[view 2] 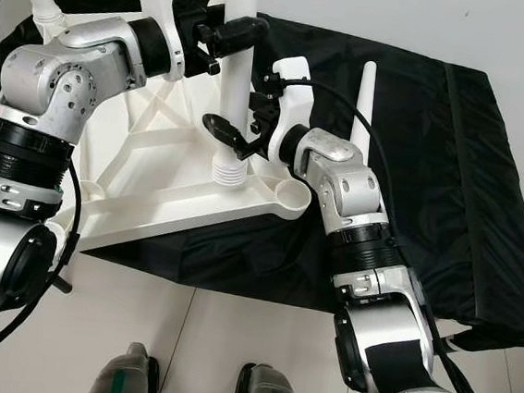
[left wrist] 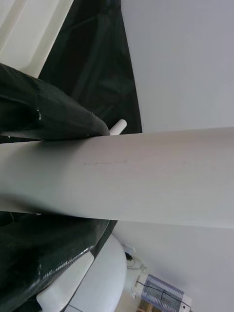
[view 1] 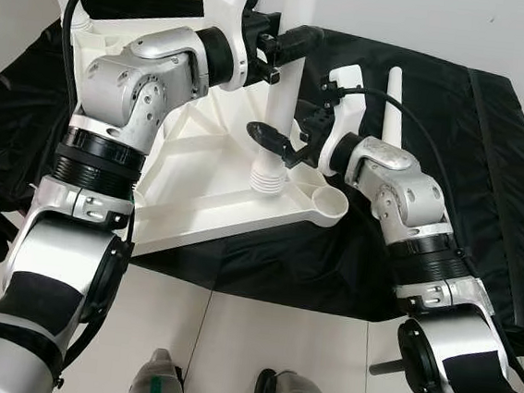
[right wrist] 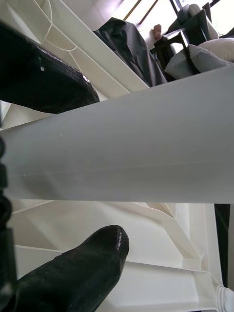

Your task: Building children table

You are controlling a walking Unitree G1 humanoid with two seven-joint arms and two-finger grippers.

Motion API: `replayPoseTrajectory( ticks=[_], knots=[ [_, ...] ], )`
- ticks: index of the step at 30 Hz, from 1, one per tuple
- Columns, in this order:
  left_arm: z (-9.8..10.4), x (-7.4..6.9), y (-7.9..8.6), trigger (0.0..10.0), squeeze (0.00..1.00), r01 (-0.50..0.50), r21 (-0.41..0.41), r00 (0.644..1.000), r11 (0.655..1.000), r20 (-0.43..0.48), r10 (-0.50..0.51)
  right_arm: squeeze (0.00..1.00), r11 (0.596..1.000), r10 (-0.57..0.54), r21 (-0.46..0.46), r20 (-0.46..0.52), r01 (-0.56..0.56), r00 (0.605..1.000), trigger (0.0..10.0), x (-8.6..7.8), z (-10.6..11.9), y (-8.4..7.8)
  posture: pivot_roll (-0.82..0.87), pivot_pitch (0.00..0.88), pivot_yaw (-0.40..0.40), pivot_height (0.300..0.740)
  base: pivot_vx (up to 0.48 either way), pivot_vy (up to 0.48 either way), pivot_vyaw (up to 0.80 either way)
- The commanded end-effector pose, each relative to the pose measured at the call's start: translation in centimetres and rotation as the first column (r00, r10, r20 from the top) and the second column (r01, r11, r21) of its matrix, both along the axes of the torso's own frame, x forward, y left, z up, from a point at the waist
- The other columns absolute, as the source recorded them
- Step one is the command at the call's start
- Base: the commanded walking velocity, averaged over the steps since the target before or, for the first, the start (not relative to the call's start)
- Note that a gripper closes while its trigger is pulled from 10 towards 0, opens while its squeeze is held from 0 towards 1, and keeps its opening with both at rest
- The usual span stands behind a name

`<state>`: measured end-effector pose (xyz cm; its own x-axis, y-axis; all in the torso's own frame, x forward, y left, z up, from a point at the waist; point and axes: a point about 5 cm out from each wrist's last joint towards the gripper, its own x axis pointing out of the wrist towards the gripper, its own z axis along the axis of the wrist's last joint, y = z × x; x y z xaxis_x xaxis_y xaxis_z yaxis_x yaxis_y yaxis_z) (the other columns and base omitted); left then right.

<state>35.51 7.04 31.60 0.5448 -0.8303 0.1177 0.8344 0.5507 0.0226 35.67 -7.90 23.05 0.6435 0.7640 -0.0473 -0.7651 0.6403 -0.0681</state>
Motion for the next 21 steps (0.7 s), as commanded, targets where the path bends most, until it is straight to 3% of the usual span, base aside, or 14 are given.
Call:
replayPoseTrajectory(
  ticks=[1, 4, 5, 7, 8, 10, 17, 18, 19, 21],
  knots=[
    [0.2, -0.5, -0.4, 10.0, 0.00, 0.049, 0.011, 0.999, 0.999, 0.023, -0.049, 0.00, 1.000, 0.001, -0.007, -0.013, -0.001, 1.000, 8.7, 0.1, 0.0, 0.0, -0.05, 0.032, -0.006, 0.740, 0.000, 0.000, 0.00],
    [0.2, -0.6, -0.5, 10.0, 0.00, 0.051, 0.013, 0.998, 0.999, 0.026, -0.051, 0.00, 1.000, 0.002, -0.011, -0.021, -0.002, 1.000, 9.1, 0.1, -0.1, 0.1, -0.05, 0.032, -0.006, 0.740, 0.000, 0.000, 0.00],
    [0.2, -0.6, -0.5, 10.0, 0.00, 0.051, 0.011, 0.998, 0.999, 0.025, -0.051, 0.00, 1.000, 0.004, -0.012, -0.025, -0.004, 1.000, 7.9, 0.1, -0.2, 0.2, -0.06, 0.032, -0.006, 0.740, 0.000, 0.000, 0.00],
    [0.2, -0.6, -0.5, 10.0, 0.00, 0.051, 0.011, 0.998, 0.999, 0.025, -0.051, 0.00, 1.000, 0.004, -0.012, -0.025, -0.004, 1.000, 7.9, 0.1, -0.2, 0.2, -0.06, 0.032, -0.006, 0.740, 0.000, 0.000, 0.00],
    [0.2, -0.6, -0.5, 10.0, 0.00, 0.051, 0.010, 0.998, 0.999, 0.026, -0.051, 0.00, 1.000, 0.004, -0.013, -0.030, -0.004, 1.000, 9.6, 0.1, -0.4, 0.2, -0.05, 0.034, -0.006, 0.740, 0.000, 0.000, 0.00],
    [0.2, -0.6, -0.6, 10.0, 0.00, 0.051, 0.009, 0.998, 0.999, 0.026, -0.051, 0.00, 1.000, 0.004, -0.015, -0.041, -0.005, 0.999, 10.0, 0.1, -0.6, 0.3, -0.06, 0.034, -0.007, 0.740, 0.000, 0.000, 0.00],
    [0.3, -0.7, -0.7, 10.0, 0.00, 0.052, 0.005, 0.998, 0.999, 0.028, -0.052, 0.00, 1.000, 0.005, -0.022, -0.059, -0.006, 0.998, 10.0, 0.1, -1.2, 0.4, -0.05, 0.034, -0.009, 0.740, 0.000, 0.000, 0.00],
    [0.3, -0.7, -0.7, 10.0, 0.00, 0.052, 0.004, 0.998, 0.999, 0.030, -0.052, 0.00, 1.000, 0.007, -0.023, -0.061, -0.008, 0.998, 9.2, 0.1, -1.2, 0.4, -0.05, 0.034, -0.010, 0.740, 0.000, 0.000, 0.00],
    [0.4, -0.7, -0.7, 10.0, 0.00, 0.052, 0.004, 0.998, 0.999, 0.032, -0.052, 0.00, 1.000, 0.012, -0.021, -0.065, -0.014, 0.998, 4.0, 0.1, -1.3, 0.5, -0.05, 0.033, -0.010, 0.740, 0.000, 0.000, 0.00],
    [0.4, -0.7, -0.7, 10.0, 0.00, 0.053, 0.004, 0.998, 0.999, 0.033, -0.053, 0.00, 1.000, 0.015, -0.020, -0.066, -0.016, 0.998, 3.4, 0.1, -1.3, 0.5, -0.05, 0.033, -0.010, 0.740, 0.000, 0.000, 0.00]
  ],
)
